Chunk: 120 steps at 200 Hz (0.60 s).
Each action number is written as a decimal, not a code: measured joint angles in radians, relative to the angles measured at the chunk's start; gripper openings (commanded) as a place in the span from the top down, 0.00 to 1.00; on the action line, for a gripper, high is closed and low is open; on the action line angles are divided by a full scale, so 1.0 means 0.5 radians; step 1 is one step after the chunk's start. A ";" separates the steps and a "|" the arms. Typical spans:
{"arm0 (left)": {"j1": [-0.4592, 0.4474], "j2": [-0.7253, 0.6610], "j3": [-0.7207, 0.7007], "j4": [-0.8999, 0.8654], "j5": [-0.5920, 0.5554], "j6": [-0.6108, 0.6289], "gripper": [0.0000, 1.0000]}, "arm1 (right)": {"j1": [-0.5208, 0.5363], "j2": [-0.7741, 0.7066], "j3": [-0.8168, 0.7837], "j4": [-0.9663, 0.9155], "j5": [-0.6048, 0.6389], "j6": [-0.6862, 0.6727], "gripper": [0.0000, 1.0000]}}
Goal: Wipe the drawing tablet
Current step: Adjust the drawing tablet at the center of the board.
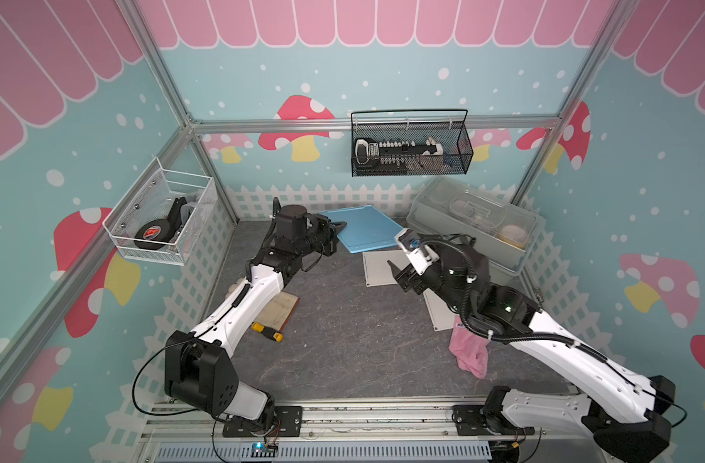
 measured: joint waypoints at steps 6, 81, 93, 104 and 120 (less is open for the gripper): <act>-0.001 0.001 -0.020 0.096 -0.013 0.008 1.00 | -0.040 -0.060 -0.008 -0.006 -0.067 0.187 0.09; -0.117 0.018 -0.379 1.026 -0.208 0.053 1.00 | -0.313 0.107 -0.621 1.142 -0.706 2.120 0.17; -0.150 0.018 -0.436 1.133 -0.243 0.053 1.00 | -0.313 0.189 -0.630 1.261 -0.734 2.282 0.19; -0.174 0.018 -0.479 1.204 -0.268 0.051 1.00 | -0.312 0.233 -0.630 1.361 -0.749 2.393 0.21; -0.198 0.012 -0.533 1.271 -0.298 0.051 1.00 | -0.313 0.274 -0.631 1.512 -0.747 2.532 0.25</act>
